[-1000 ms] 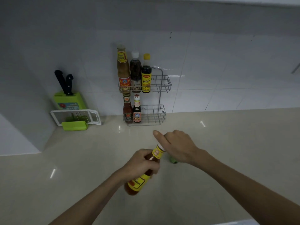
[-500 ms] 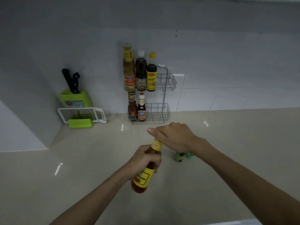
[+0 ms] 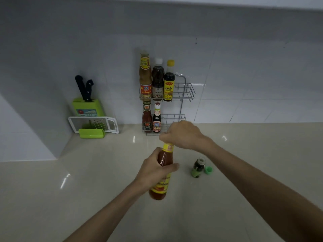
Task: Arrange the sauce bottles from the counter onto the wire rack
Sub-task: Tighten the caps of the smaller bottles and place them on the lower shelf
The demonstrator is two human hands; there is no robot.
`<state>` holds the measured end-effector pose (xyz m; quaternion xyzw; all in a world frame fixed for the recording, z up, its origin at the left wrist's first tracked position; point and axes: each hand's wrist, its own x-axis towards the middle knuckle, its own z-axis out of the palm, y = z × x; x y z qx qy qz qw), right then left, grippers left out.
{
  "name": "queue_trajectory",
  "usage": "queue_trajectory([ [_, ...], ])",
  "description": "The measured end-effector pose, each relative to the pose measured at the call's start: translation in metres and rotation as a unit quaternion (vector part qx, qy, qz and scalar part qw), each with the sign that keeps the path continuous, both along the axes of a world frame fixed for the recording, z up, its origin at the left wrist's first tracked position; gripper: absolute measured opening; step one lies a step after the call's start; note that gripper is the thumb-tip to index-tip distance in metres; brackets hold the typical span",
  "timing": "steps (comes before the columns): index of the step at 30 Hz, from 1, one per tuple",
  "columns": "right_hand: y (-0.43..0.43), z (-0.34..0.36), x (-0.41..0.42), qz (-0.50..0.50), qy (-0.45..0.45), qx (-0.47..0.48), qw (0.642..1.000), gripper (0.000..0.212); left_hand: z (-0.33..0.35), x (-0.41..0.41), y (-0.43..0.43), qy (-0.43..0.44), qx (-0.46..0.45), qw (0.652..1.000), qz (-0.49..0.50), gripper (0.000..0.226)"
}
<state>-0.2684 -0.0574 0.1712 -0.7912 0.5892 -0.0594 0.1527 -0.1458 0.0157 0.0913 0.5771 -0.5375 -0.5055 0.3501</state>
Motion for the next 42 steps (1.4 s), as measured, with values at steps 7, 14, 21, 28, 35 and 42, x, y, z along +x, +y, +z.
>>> queue_trajectory([
  [7, -0.034, 0.043, -0.01, 0.046, -0.022, -0.074, 0.996, 0.051, -0.025, 0.028, -0.003, 0.022, -0.004, 0.999, -0.048, 0.057],
  [14, -0.013, -0.019, -0.014, -0.017, -0.299, 0.139, 0.944, 0.043, -0.043, 0.022, -0.022, 0.035, 0.005, 0.999, 0.012, 0.055],
  [21, -0.033, -0.077, -0.024, -0.053, -0.42, 0.186, 0.887, 0.035, -0.065, 0.022, -0.056, 0.02, 0.026, 0.999, -0.028, 0.058],
  [28, -0.104, -0.104, -0.031, -0.127, -0.474, 0.071, 0.868, 0.032, -0.078, 0.04, -0.144, -0.067, 0.047, 0.994, -0.079, 0.112],
  [35, -0.173, -0.142, -0.031, -0.158, -0.447, -0.062, 0.878, 0.033, -0.08, 0.033, -0.223, -0.058, -0.012, 0.998, -0.007, 0.097],
  [42, -0.218, -0.171, -0.026, -0.121, -0.377, -0.051, 0.917, 0.034, -0.102, 0.019, -0.251, -0.049, -0.045, 0.997, 0.037, 0.099],
])
